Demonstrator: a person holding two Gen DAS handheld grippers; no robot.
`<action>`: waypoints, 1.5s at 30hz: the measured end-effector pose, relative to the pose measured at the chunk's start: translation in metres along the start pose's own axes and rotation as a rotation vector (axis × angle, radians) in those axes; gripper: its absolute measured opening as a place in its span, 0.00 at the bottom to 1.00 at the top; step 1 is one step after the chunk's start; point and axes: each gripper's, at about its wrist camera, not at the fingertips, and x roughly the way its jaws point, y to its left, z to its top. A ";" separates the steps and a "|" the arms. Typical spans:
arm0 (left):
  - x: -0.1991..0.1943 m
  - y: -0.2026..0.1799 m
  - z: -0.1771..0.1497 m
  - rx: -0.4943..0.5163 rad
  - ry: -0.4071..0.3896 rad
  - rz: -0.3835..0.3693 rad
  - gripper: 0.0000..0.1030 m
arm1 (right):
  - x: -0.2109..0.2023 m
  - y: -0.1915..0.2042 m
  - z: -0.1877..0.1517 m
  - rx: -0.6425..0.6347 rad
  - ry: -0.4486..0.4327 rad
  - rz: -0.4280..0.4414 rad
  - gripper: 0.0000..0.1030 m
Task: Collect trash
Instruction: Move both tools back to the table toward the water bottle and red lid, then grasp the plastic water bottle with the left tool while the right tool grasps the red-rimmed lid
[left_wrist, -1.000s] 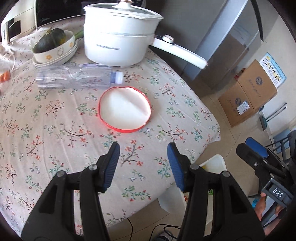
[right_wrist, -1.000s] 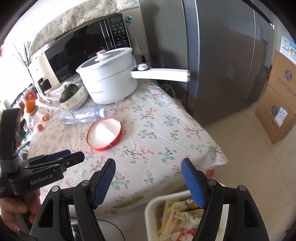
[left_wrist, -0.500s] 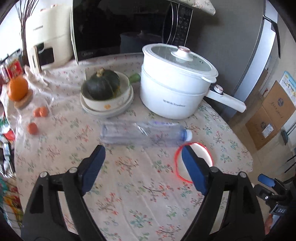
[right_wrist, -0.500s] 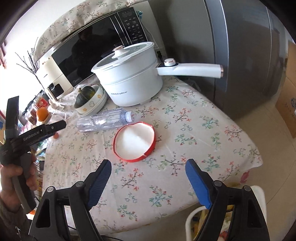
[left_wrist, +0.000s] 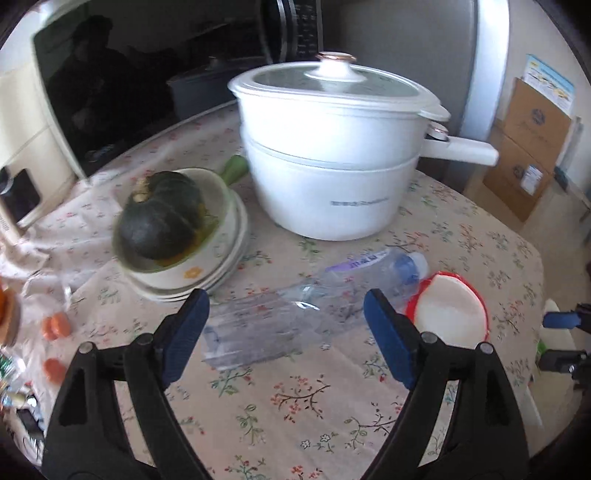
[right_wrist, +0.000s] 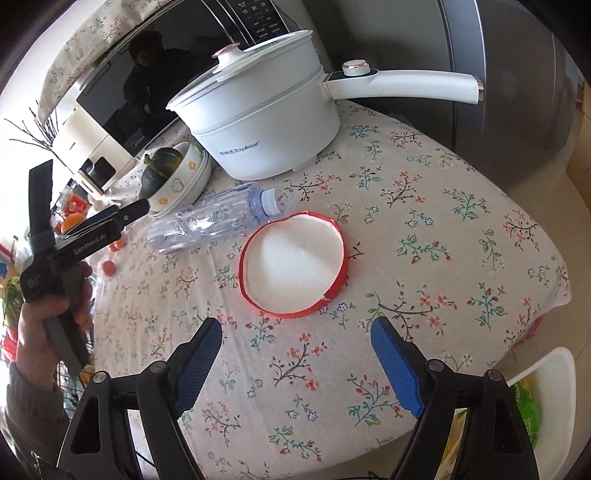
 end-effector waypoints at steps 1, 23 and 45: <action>0.007 0.004 0.001 0.016 0.028 -0.069 0.83 | 0.002 0.000 0.000 0.001 0.007 0.000 0.82; 0.098 -0.049 -0.021 0.620 0.368 0.028 0.68 | 0.032 -0.008 0.015 0.002 0.081 0.005 0.82; -0.020 -0.038 -0.065 -0.062 0.253 0.153 0.62 | 0.089 -0.031 0.036 0.156 0.094 -0.070 0.28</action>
